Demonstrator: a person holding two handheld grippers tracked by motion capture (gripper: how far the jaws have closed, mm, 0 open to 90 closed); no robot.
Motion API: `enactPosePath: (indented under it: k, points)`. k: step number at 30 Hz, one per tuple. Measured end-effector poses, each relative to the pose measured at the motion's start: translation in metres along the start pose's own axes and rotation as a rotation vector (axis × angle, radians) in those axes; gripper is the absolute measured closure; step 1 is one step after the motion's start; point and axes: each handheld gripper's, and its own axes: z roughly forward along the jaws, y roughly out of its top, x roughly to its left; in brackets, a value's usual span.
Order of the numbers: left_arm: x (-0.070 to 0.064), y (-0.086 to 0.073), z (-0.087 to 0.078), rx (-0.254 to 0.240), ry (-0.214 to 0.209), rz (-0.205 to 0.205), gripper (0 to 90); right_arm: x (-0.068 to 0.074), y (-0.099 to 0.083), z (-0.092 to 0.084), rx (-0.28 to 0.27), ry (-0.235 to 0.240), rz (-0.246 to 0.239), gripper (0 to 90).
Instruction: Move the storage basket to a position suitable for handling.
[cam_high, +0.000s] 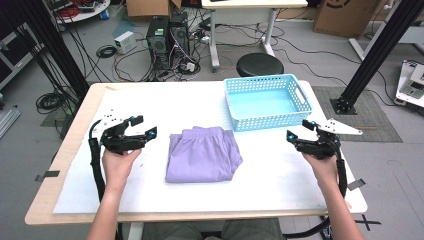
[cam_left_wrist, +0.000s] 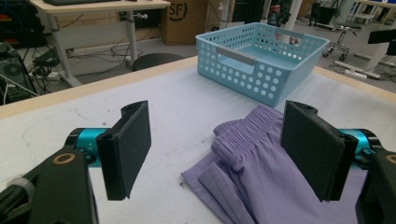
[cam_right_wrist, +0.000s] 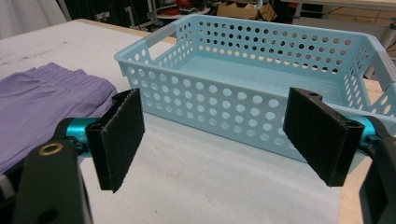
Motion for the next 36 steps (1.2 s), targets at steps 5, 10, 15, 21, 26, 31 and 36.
enactPosePath:
  k: [5,10,15,21,26,31,36]
  points:
    - [-0.003,-0.002,0.003,0.001,-0.032,-0.001,24.8,-0.002,-0.001,0.001,0.004,-0.005,0.000,20.8]
    - [-0.008,-0.004,0.010,0.018,-0.037,0.013,24.7,-0.004,-0.002,0.003,0.002,-0.009,0.003,20.8]
    - [-0.020,-0.002,0.020,0.019,-0.047,0.026,24.7,-0.009,-0.002,0.004,0.010,-0.022,0.000,20.8]
    - [-0.040,0.006,0.046,0.047,-0.086,0.052,24.7,-0.014,-0.002,0.003,0.013,-0.040,-0.007,20.8]
    - [-0.054,0.013,0.069,0.056,-0.111,0.072,24.7,-0.020,-0.001,0.002,0.013,-0.048,-0.004,20.8]
    - [-0.066,0.018,0.095,0.079,-0.128,0.074,24.7,-0.030,-0.001,0.002,0.010,-0.061,-0.004,20.8]
    - [-0.084,0.023,0.128,0.102,-0.149,0.101,24.7,-0.045,-0.001,0.002,0.043,-0.098,-0.006,20.8]
